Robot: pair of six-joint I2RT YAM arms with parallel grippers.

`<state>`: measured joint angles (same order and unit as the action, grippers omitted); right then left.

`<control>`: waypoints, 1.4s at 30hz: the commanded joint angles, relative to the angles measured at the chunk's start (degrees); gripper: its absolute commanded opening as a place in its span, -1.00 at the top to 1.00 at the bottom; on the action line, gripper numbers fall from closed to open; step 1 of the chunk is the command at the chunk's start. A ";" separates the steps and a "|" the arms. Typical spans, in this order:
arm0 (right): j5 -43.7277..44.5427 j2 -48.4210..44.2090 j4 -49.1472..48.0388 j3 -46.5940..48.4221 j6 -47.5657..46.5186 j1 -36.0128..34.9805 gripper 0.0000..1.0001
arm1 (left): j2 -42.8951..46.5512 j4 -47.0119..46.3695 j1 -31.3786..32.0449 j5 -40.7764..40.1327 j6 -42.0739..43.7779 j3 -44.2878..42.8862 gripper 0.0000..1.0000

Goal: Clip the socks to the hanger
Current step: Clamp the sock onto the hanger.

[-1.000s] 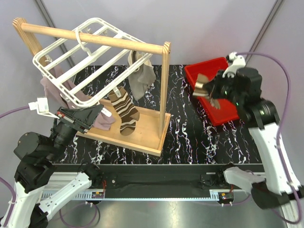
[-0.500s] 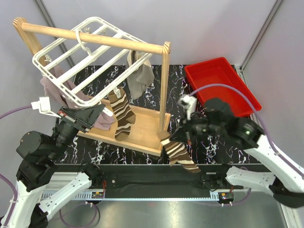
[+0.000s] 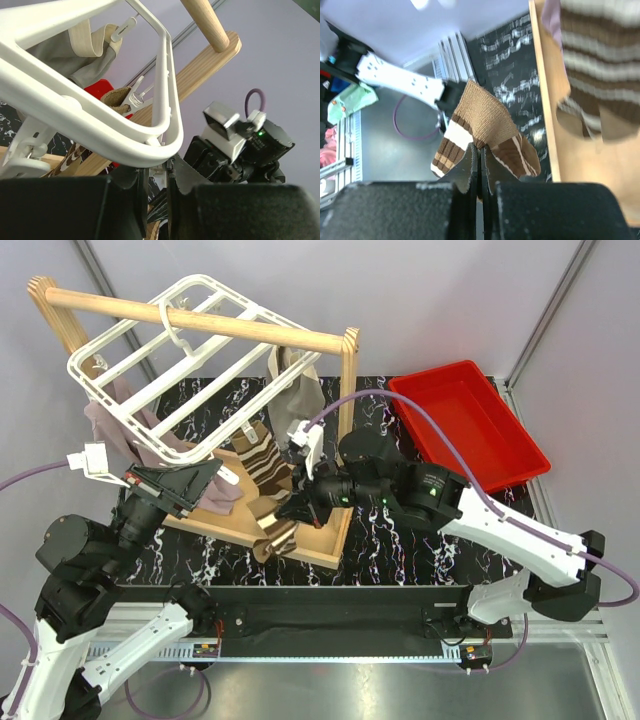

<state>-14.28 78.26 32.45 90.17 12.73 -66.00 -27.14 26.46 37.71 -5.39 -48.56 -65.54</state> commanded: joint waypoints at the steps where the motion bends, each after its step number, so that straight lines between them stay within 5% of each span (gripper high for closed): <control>1: -0.57 2.32 -5.20 5.97 -3.32 -0.36 1.00 | -1.87 0.88 0.08 3.10 -0.40 -1.08 1.00; 42: -3.56 6.38 -4.67 16.17 -7.81 -0.45 1.00 | -1.69 0.44 0.08 4.51 -1.37 -0.03 1.00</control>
<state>-18.61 84.90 29.74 102.89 6.22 -66.02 -27.49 26.44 37.71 -5.19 -49.58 -65.54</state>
